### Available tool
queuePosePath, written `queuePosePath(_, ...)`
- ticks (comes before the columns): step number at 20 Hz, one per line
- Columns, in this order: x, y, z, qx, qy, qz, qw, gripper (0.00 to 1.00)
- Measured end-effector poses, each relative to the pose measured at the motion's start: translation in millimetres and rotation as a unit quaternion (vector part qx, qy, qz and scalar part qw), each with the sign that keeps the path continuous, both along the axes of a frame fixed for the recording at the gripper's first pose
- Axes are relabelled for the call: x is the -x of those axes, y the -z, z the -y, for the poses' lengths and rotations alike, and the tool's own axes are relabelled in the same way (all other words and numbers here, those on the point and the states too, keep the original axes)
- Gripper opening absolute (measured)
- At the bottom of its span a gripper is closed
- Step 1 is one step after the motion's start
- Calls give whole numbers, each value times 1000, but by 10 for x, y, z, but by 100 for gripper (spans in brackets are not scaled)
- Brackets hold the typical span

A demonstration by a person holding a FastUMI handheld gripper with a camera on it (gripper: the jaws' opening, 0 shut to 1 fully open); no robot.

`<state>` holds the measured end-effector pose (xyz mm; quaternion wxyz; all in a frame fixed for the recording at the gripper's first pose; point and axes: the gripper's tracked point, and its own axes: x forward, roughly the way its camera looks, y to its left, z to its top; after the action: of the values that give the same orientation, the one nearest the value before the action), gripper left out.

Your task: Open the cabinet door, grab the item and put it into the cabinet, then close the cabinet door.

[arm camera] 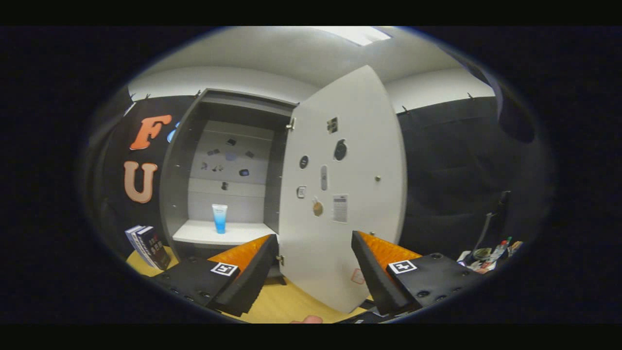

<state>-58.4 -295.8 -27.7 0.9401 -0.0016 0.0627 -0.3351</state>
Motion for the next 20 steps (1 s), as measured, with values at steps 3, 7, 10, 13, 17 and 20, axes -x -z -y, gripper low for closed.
queuePosePath(3,389,65,336,-2,62,-9,998,97)
queuePosePath(7,839,171,747,7,154,-37,987,97)
queuePosePath(10,961,329,1040,3,186,-55,981,97)
queuePosePath(13,986,623,1262,-7,201,-78,976,97)
queuePosePath(17,839,952,1510,-19,188,-95,977,97)
queuePosePath(20,681,1218,1684,-38,160,-92,982,97)
